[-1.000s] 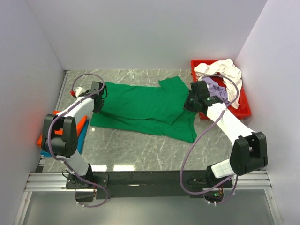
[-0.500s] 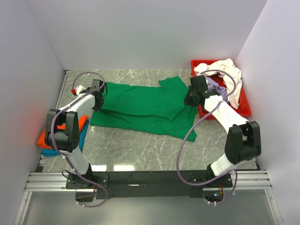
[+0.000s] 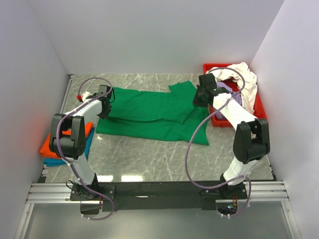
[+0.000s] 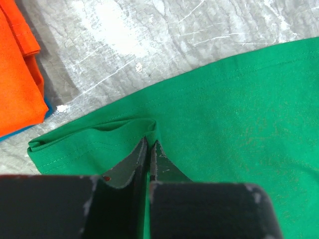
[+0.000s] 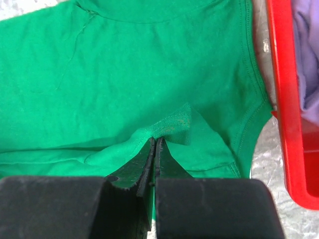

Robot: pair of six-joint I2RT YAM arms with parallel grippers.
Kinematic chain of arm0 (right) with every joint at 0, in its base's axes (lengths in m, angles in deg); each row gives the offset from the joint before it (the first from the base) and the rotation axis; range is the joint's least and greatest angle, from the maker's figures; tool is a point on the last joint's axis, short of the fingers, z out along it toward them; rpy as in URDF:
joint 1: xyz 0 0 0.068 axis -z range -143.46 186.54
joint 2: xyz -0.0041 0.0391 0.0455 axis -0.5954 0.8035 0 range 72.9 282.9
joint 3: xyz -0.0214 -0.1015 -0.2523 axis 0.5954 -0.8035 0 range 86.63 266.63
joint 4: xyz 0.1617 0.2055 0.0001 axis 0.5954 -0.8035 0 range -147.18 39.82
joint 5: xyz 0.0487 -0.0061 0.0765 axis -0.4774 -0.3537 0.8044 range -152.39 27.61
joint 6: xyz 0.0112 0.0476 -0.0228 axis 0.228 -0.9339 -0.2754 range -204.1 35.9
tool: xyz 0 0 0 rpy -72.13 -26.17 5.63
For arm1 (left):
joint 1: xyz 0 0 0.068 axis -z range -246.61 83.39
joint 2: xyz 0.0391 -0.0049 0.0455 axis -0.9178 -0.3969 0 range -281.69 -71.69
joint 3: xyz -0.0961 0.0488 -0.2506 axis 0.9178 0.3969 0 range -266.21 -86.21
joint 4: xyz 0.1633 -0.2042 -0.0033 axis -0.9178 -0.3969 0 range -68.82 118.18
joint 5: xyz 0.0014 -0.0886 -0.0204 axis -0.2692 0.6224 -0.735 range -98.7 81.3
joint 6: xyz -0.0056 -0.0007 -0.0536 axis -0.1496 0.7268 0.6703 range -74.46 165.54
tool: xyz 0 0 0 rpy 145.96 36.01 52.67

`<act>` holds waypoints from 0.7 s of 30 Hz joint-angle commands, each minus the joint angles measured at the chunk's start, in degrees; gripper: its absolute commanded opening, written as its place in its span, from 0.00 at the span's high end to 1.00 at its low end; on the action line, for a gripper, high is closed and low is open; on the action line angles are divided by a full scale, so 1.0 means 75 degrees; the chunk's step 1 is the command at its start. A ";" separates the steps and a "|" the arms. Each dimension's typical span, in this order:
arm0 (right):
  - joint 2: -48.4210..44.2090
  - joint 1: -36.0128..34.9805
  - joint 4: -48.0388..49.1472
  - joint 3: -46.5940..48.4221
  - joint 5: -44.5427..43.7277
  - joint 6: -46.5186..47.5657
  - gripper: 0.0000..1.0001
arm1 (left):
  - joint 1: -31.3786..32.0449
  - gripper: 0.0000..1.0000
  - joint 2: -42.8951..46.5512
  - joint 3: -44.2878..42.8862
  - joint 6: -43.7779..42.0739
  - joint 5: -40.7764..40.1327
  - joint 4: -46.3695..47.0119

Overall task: Fold and stack the t-shirts
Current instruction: Fold the tshirt

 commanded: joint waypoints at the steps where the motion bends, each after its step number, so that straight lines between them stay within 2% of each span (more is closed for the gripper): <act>1: 0.0219 0.0035 -0.0022 0.0516 -0.0133 0.0221 1.00 | -0.0057 0.91 0.0070 -0.0299 -0.0119 0.0007 0.0144; 9: 0.0442 0.0035 0.0012 0.0551 -0.0168 0.0222 1.00 | -0.0221 0.86 0.0292 -0.0100 -0.0178 0.0101 0.0191; 11: 0.0477 0.0047 0.0012 0.0656 -0.0168 0.0210 0.99 | -0.0256 0.82 0.0340 -0.0076 -0.0213 0.0113 0.0167; 12: 0.0547 0.0035 0.0036 0.0692 -0.0133 0.0210 0.95 | -0.0280 0.71 0.0363 -0.0076 -0.0225 0.0159 0.0167; 14: 0.0676 0.0035 -0.0057 0.0901 -0.0168 0.0222 0.86 | -0.0315 0.57 0.0456 -0.0041 -0.0283 0.0218 0.0179; 15: 0.0781 0.0047 -0.0093 0.0961 -0.0168 0.0233 0.76 | -0.0327 0.47 0.0515 0.0040 -0.0307 0.0276 0.0237; 17: 0.0794 0.0035 -0.0058 0.0985 -0.0157 0.0233 0.63 | -0.0339 0.36 0.0796 0.0158 -0.0319 0.0323 0.0273; 18: 0.0759 0.0059 -0.0046 0.0985 -0.0157 0.0245 0.55 | -0.0339 0.25 0.0913 0.0274 -0.0319 0.0335 0.0296; 21: 0.0549 0.0094 -0.0035 0.0903 -0.0075 0.0163 0.51 | -0.0339 0.20 0.1428 0.0636 -0.0307 0.0615 0.0331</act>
